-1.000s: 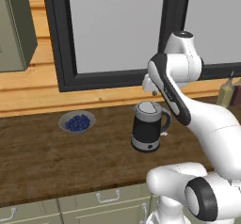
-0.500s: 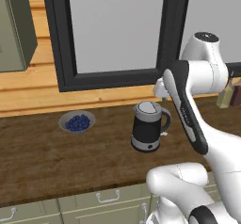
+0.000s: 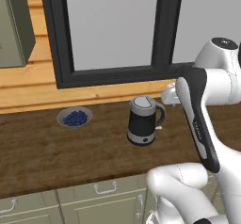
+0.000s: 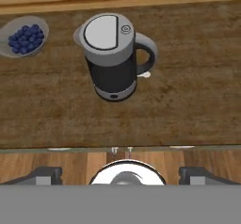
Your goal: Navigate to the dishwasher.
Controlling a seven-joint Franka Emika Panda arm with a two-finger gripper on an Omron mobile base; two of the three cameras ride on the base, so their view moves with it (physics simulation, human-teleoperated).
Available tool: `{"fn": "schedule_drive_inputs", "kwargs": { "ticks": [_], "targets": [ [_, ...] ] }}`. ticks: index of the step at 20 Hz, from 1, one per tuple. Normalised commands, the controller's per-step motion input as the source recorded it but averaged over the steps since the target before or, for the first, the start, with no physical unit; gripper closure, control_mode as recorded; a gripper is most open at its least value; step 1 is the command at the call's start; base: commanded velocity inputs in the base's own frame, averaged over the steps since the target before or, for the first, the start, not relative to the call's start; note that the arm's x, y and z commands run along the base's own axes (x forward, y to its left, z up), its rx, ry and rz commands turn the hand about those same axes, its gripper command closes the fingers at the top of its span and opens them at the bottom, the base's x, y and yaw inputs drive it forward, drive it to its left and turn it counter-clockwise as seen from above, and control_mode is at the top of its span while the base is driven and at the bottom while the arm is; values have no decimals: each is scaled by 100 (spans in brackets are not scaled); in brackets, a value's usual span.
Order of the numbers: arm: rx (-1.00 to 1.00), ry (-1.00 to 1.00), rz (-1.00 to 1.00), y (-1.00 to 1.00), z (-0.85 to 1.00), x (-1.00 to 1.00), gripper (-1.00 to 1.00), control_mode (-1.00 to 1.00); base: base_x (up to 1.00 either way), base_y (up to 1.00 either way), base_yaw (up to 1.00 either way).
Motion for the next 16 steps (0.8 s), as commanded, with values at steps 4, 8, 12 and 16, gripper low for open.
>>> {"fn": "schedule_drive_inputs", "kwargs": {
  "ticks": [4, 8, 12, 16],
  "targets": [
    [0, 0, 0, 0, 0, 0, -100, 100, -81, -44, -35],
    [0, 0, 0, 0, 0, 0, -100, 100, -64, -66, -50],
    [0, 0, 0, 0, 0, 0, -100, 100, -31, -52, -65],
    [0, 0, 0, 0, 0, 0, -100, 100, -11, -64, -67]
  ]
}}
